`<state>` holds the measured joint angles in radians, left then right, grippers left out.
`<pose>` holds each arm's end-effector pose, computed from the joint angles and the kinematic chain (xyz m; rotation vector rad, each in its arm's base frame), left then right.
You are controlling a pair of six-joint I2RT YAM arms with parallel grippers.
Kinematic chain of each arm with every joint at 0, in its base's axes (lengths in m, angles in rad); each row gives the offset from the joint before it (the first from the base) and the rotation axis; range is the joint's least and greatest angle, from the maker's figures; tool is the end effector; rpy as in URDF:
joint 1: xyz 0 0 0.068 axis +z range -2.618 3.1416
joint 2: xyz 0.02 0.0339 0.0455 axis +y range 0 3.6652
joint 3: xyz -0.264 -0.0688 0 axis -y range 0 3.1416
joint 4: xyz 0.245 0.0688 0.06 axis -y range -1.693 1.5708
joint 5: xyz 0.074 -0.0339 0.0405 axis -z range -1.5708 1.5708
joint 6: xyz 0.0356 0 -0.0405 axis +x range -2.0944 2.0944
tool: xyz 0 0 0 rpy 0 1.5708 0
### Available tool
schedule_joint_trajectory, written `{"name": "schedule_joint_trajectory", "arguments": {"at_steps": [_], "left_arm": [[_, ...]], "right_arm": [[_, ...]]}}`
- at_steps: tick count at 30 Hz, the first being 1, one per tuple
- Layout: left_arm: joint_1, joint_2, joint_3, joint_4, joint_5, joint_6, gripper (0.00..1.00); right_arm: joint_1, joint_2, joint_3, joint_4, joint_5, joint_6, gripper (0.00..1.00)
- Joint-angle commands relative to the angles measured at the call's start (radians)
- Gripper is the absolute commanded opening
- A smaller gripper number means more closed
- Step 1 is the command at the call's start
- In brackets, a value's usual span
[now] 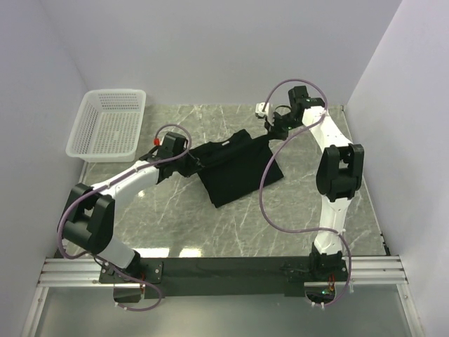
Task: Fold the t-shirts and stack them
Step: Fold the tshirt
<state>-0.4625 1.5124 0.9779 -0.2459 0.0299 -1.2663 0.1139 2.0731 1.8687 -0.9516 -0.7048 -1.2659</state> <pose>0.2894 -0.1455 0.2268 -0.9738 2.3313 -0.8262 0.4345 0.0729 0.2614 -1.6593 1.7211 0.4619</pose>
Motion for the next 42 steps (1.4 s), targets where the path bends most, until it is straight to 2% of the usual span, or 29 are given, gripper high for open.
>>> {"name": "schedule_joint_trajectory", "arguments": {"at_steps": [1,22,28,33,37,42], "left_arm": [[0.030,0.020,0.044,0.031,0.001,0.041,0.00],[0.131,0.184,0.191,0.043,0.050,0.111,0.00],[0.137,0.141,0.174,0.094,0.048,0.111,0.00],[0.156,0.095,0.134,0.106,-0.027,0.096,0.00],[0.189,0.185,0.186,0.097,-0.007,0.100,0.00],[0.202,0.273,0.248,0.096,0.001,0.107,0.00]], "right_arm": [[0.000,0.019,0.063,0.100,0.037,0.086,0.00],[0.040,0.143,0.199,0.250,0.074,0.302,0.00],[0.044,0.114,0.156,0.333,0.045,0.342,0.00],[0.049,0.154,0.214,0.393,0.022,0.445,0.00],[0.069,0.228,0.332,0.405,0.060,0.557,0.00],[0.104,0.265,0.310,0.513,0.169,0.608,0.00]]}}
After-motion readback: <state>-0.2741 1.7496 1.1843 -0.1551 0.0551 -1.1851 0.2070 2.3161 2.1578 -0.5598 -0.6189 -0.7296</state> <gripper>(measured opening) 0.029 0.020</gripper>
